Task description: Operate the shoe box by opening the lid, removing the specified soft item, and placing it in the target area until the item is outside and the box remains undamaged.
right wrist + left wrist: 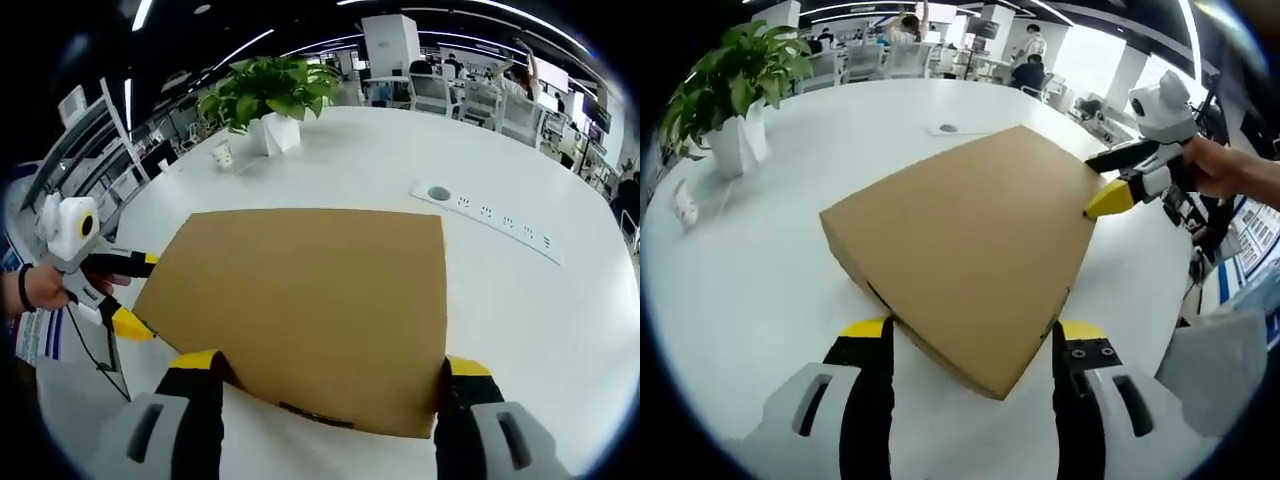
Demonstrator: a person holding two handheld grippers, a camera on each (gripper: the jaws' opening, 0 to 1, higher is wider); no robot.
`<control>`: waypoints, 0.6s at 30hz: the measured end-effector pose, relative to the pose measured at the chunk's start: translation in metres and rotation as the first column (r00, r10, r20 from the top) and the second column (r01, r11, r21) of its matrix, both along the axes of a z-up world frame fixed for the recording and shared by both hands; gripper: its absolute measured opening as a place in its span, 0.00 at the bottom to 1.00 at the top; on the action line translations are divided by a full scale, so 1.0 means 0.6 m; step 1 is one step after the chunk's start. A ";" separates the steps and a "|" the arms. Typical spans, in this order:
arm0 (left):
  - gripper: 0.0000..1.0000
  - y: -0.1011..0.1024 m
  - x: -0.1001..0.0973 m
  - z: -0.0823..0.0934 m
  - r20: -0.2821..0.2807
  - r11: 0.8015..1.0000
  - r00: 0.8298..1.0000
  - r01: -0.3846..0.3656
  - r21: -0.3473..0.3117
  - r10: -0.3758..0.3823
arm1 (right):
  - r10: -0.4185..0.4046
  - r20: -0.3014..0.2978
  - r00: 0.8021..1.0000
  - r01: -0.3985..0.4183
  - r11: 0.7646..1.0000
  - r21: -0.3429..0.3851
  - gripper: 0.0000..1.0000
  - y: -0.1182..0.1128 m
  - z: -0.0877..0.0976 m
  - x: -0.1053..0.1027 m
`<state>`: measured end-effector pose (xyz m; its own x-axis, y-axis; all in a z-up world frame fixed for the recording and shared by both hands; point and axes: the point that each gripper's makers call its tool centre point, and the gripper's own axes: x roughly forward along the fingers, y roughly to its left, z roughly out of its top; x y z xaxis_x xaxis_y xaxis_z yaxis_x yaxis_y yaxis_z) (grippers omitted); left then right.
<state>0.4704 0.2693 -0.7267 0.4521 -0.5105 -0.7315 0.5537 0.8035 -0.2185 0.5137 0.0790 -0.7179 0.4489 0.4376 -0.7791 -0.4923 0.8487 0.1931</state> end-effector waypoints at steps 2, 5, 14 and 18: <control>0.63 0.002 0.000 0.000 -0.003 1.000 1.000 0.016 0.009 -0.016 | -0.017 -0.006 1.000 0.017 1.000 0.000 0.86 -0.001 -0.002 0.002; 0.63 0.007 0.001 -0.002 -0.006 0.998 0.999 0.050 0.036 -0.050 | -0.040 -0.010 0.999 0.040 0.999 0.002 0.85 0.003 0.000 -0.014; 0.63 0.022 -0.005 -0.001 -0.006 0.992 0.993 0.118 0.052 -0.118 | -0.111 -0.020 0.994 0.112 0.994 0.008 0.82 0.006 -0.004 -0.033; 0.63 0.037 -0.011 0.000 -0.012 0.987 0.988 0.154 0.056 -0.153 | -0.143 -0.029 0.989 0.143 0.990 0.010 0.80 0.016 -0.005 -0.054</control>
